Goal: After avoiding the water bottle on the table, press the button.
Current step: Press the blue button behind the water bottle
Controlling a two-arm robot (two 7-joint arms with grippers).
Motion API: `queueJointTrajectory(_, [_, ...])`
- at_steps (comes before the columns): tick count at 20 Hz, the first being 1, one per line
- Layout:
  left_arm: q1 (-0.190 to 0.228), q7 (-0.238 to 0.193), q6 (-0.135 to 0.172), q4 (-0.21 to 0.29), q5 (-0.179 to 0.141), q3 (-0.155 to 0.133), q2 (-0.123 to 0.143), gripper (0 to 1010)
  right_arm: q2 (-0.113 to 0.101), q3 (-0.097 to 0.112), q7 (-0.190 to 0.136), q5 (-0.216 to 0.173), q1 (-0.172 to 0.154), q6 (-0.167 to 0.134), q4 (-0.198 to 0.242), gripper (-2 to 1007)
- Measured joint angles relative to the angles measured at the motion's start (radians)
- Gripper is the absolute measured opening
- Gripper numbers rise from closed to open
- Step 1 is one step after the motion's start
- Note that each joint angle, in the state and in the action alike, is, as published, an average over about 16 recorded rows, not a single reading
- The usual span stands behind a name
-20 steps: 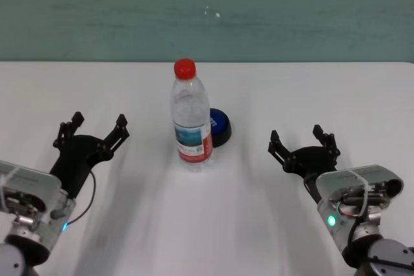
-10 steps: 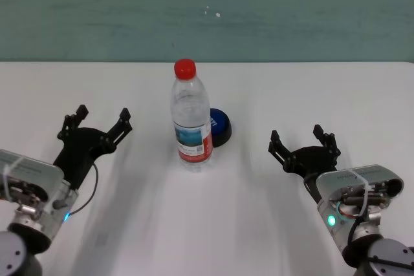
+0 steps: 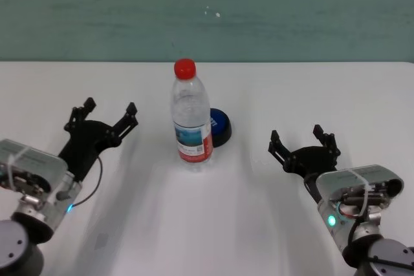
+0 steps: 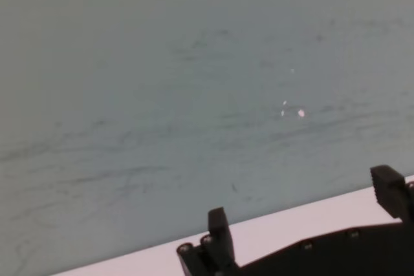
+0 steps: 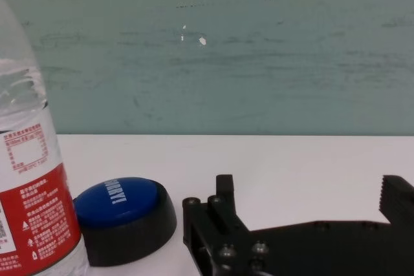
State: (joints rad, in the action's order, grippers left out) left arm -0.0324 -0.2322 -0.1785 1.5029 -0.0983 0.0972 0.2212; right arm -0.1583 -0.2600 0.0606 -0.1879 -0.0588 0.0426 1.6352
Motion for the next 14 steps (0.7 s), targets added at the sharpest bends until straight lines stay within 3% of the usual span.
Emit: queueJointTrajectory(14, [-0.068, 0.011, -0.023, -0.062, 0.025, 0.03, -0.007, 1010, 0.0, 0.0, 0.0, 0.0, 0.0, 0.0, 0.0, 1004])
